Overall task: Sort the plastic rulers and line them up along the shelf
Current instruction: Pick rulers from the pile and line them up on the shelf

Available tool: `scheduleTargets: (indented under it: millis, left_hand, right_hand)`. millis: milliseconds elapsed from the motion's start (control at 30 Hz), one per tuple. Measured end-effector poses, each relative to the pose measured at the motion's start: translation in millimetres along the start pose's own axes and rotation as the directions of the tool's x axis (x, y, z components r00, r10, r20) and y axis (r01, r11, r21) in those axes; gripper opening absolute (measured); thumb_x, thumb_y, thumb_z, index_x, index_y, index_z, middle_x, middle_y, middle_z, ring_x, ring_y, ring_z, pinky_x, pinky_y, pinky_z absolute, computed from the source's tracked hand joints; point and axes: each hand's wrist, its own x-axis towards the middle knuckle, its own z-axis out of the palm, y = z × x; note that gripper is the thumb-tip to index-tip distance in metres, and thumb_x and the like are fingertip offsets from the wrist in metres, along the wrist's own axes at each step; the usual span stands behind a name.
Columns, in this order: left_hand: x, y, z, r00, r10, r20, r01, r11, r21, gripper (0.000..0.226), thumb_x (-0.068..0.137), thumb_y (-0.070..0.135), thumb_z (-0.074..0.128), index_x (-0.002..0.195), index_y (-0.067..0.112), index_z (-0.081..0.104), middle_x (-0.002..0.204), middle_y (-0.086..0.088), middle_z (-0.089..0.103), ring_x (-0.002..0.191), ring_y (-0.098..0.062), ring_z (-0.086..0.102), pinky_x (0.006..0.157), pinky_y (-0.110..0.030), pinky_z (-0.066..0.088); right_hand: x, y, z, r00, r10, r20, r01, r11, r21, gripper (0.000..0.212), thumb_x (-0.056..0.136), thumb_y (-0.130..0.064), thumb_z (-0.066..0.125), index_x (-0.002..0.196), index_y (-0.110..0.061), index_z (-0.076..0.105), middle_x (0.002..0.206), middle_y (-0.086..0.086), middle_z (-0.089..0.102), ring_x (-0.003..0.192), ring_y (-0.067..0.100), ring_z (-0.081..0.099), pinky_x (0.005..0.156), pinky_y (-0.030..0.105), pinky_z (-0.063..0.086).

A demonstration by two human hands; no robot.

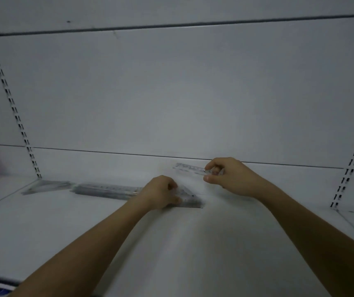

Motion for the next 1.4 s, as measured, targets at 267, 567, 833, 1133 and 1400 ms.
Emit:
scheduleTargets:
  millis: [267,567,833,1133,1400]
  left_hand:
    - [-17,-20,-7,0.994,0.035,-0.104,-0.038,0.999,-0.034,0.055,0.081,0.043,0.071,0.129,0.021,0.056,0.125,0.002,0.055,0.106,-0.013,0.052,0.091,-0.025,0.044]
    - [-73,-120,-58,0.984,0.109,-0.141,-0.097,0.992,0.085,0.036,0.087,0.042,0.063,0.12,0.028,0.06,0.119,0.008,0.059,0.11,-0.012,0.054,0.094,-0.03,0.045]
    - [-104,-231,-83,0.981,0.193,-0.016,-0.186,0.962,0.2,0.048,0.091,0.06,0.044,0.134,0.038,0.047,0.142,0.014,0.043,0.13,-0.009,0.039,0.109,-0.036,0.033]
    - [-104,-251,-77,0.957,0.276,-0.086,-0.264,0.957,0.122,0.043,0.092,0.056,0.039,0.132,0.039,0.046,0.141,0.014,0.042,0.131,-0.01,0.033,0.11,-0.038,0.021]
    - [-104,-255,-77,0.951,0.297,-0.091,-0.288,0.953,0.099,0.042,0.094,0.05,0.038,0.134,0.036,0.045,0.14,0.01,0.041,0.131,-0.014,0.033,0.11,-0.038,0.02]
  right_hand:
    - [16,-27,25,1.0,-0.027,0.009,0.027,0.999,0.019,0.03,0.084,-0.036,0.072,0.109,-0.02,0.066,0.094,0.004,0.064,0.076,0.011,0.06,0.077,0.034,0.054]
    - [45,-93,91,0.997,-0.053,0.059,0.055,0.998,-0.022,0.028,0.084,-0.038,0.072,0.106,-0.023,0.065,0.096,-0.001,0.066,0.071,0.002,0.056,0.061,0.014,0.04]
    - [86,-155,160,0.993,-0.033,0.11,0.048,0.989,-0.138,0.027,0.084,-0.037,0.072,0.105,-0.021,0.065,0.095,-0.002,0.065,0.081,0.007,0.059,0.073,0.02,0.046]
    - [115,-180,205,0.979,0.095,0.179,-0.043,0.961,-0.274,0.026,0.083,-0.031,0.072,0.106,-0.017,0.067,0.102,-0.003,0.068,0.092,0.012,0.064,0.088,0.029,0.052]
    - [115,-189,216,0.977,0.155,0.149,-0.095,0.934,-0.345,0.032,0.085,-0.032,0.071,0.113,-0.022,0.062,0.111,-0.004,0.063,0.097,0.01,0.06,0.085,0.02,0.045]
